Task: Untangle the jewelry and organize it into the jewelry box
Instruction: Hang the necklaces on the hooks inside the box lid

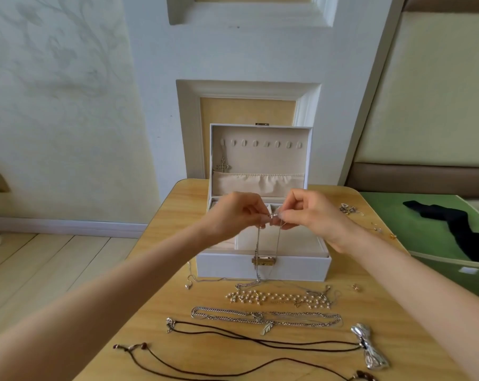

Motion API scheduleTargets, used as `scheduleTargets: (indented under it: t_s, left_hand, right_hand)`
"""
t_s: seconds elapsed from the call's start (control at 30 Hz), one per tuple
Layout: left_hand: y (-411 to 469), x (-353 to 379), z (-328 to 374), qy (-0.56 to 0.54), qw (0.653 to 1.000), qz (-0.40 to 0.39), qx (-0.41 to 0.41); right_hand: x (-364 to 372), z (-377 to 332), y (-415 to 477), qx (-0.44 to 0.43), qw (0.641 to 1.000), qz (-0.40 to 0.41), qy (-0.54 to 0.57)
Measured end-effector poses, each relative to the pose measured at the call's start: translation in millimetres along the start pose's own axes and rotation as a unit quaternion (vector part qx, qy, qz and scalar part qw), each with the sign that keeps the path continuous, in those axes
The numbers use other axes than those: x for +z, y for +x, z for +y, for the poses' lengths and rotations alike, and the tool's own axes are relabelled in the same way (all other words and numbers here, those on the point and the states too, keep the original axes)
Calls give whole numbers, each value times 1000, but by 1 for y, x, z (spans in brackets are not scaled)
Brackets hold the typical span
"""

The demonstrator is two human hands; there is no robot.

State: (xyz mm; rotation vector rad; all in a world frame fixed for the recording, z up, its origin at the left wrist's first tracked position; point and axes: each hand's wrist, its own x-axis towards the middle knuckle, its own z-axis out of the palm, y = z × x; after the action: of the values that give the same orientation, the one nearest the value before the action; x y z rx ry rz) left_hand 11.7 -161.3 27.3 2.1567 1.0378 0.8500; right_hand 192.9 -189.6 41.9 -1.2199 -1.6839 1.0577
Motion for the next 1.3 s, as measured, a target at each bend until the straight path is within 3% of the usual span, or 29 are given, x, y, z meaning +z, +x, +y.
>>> scheduleTargets:
  t_s: [0.1, 0.27, 0.53, 0.7, 0.77, 0.87, 0.93, 1.07, 1.2, 1.3]
  left_hand:
    - [2, -8, 1, -38, 999, 2, -21]
    - [1, -17, 10, -213, 975, 4, -70]
    - [5, -24, 21, -170, 976, -75, -113]
    - [8, -26, 34, -254, 917, -225, -210]
    - [8, -24, 33, -307, 887, -249, -236]
    - [11, -19, 30, -468, 820, -176, -278]
    - [17, -19, 26, -526, 803, -93, -265]
    - [30, -33, 21, -505, 829, -3, -239]
    - [49, -49, 14, -499, 837, -15, -223]
    - [67, -58, 7, -452, 865, -16, -217]
  right_hand:
    - [2, -2, 5, 7, 996, -4, 85]
    - [1, -11, 12, 29, 981, -34, 187]
    - [-5, -43, 28, -19, 971, -45, 234]
    - [1, -58, 33, -28, 974, -80, 208]
    - [3, -58, 32, -26, 976, -90, 195]
    - [4, -56, 31, -25, 969, -86, 230]
    - [4, -54, 31, -24, 966, -79, 246]
    - [0, -44, 39, -4, 964, -12, 267]
    - [-2, -30, 61, 41, 933, 51, 353]
    - [5, -17, 82, 66, 919, 72, 383]
